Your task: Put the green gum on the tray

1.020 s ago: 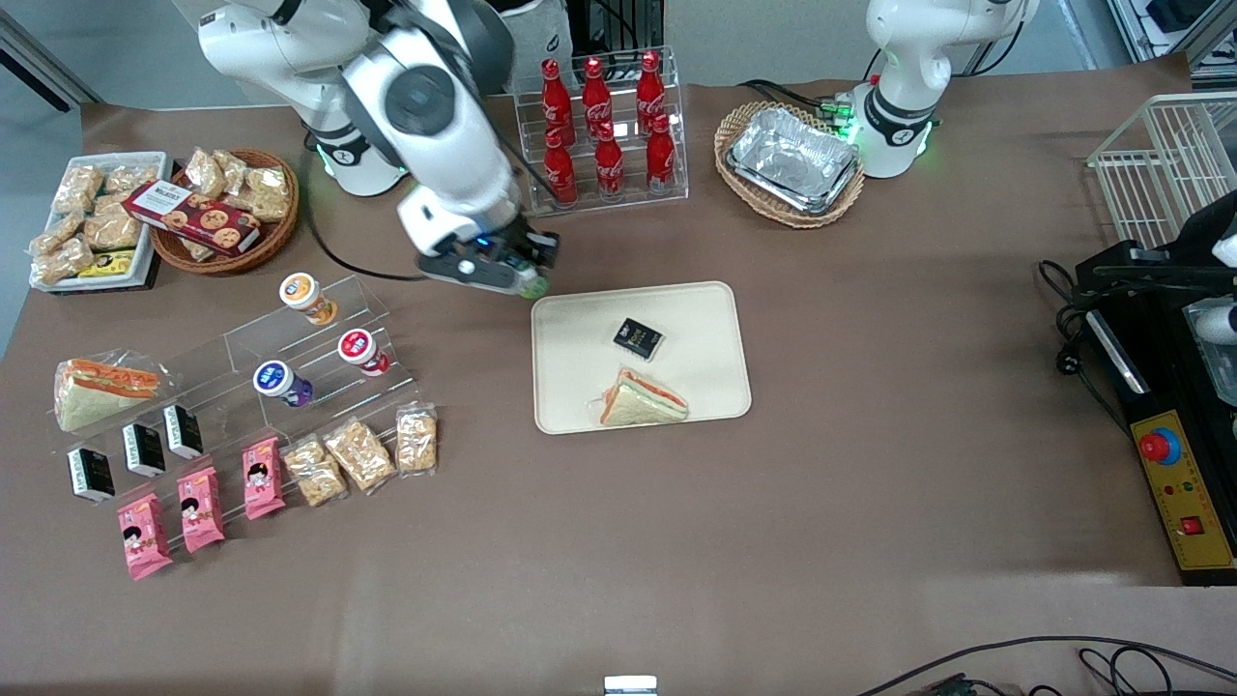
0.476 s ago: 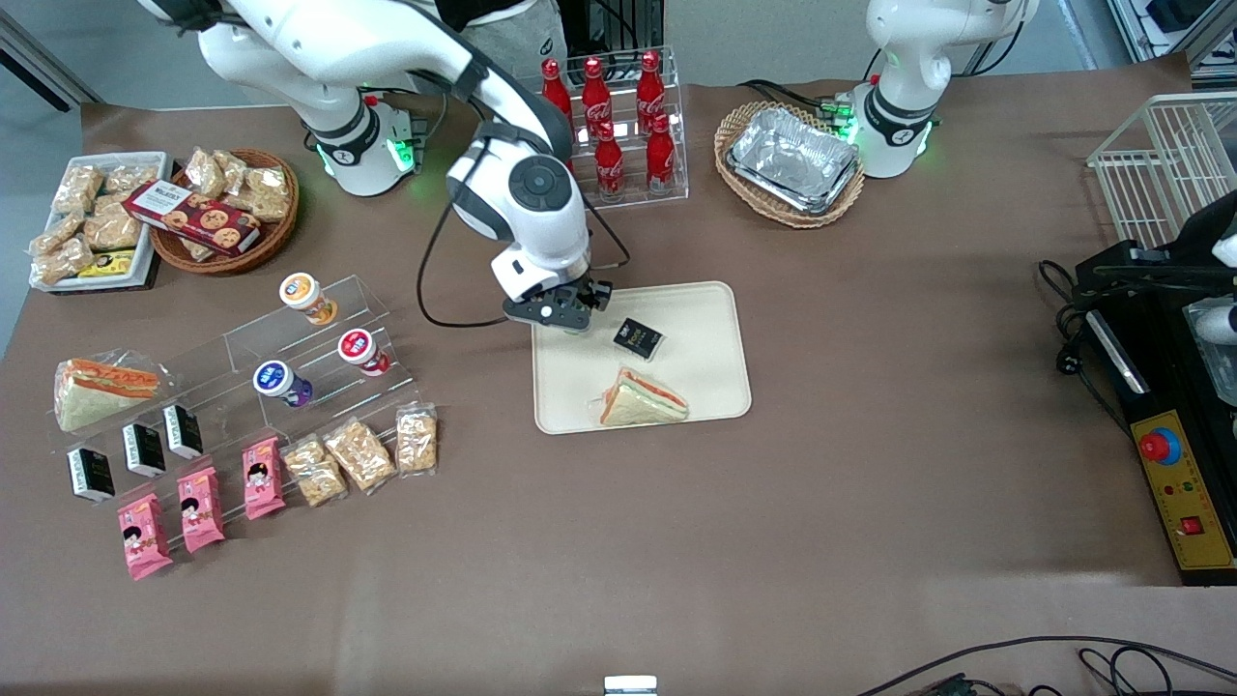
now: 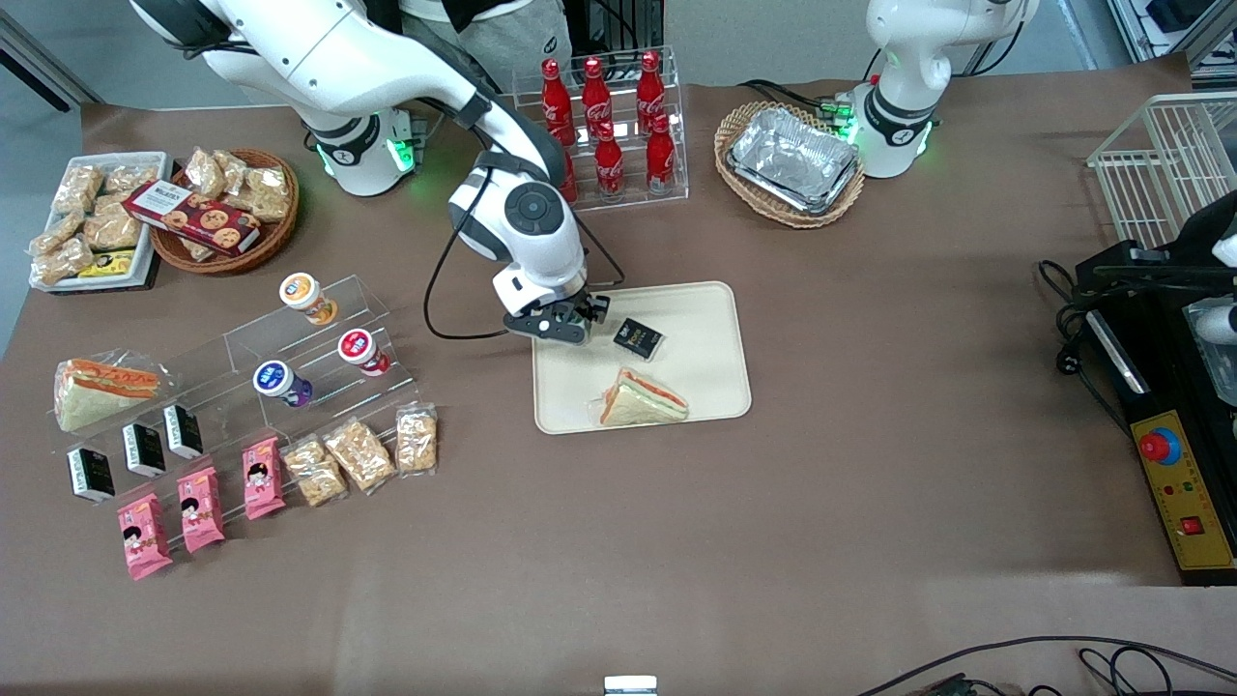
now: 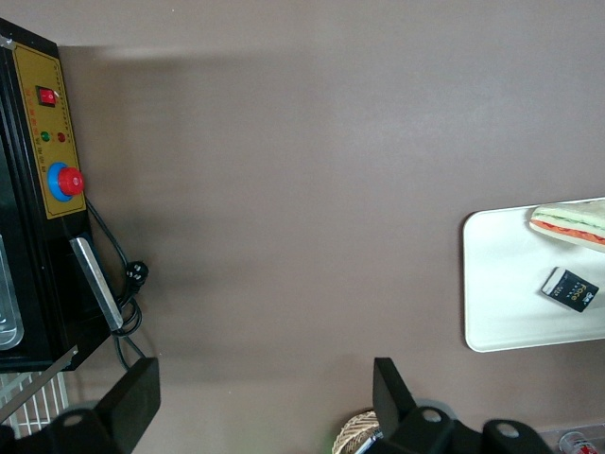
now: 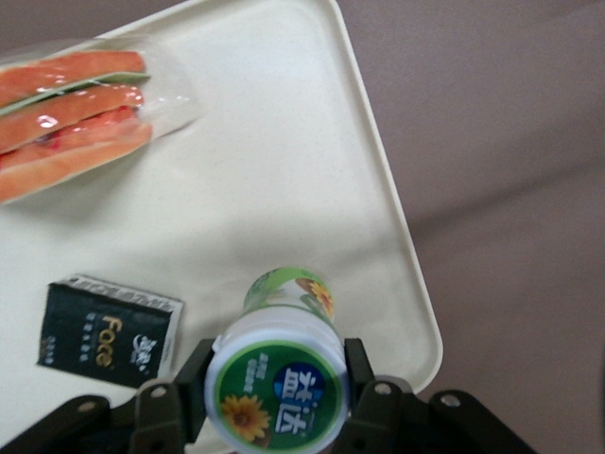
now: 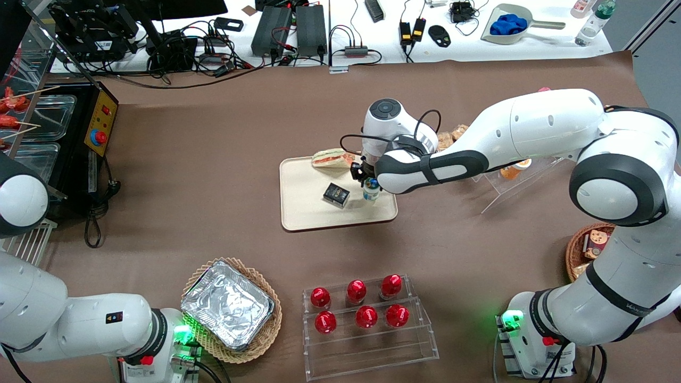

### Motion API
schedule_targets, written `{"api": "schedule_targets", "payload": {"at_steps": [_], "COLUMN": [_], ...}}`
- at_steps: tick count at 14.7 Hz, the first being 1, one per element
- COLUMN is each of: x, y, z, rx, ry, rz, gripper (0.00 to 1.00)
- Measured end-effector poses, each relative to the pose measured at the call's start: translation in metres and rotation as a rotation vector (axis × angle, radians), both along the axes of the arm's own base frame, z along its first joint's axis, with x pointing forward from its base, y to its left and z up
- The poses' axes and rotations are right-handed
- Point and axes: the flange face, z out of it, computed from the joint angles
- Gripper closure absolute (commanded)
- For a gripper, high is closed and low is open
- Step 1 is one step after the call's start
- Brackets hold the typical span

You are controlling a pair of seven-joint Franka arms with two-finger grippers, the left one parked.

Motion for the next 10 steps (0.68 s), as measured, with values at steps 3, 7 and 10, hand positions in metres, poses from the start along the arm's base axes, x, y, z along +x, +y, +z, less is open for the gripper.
{"api": "schedule_targets", "payload": {"at_steps": [3,7,10], "x": [-0.002,-0.004,-0.004], "y": [-0.012,-0.017,-0.017], "z": [-0.018,-0.024,-0.024], "rx": [0.021,0.022,0.023], "ry": [-0.009,-0.007,-0.007], "rz": [-0.014,-0.017,-0.018], "gripper": [0.84,0.00,0.00]}}
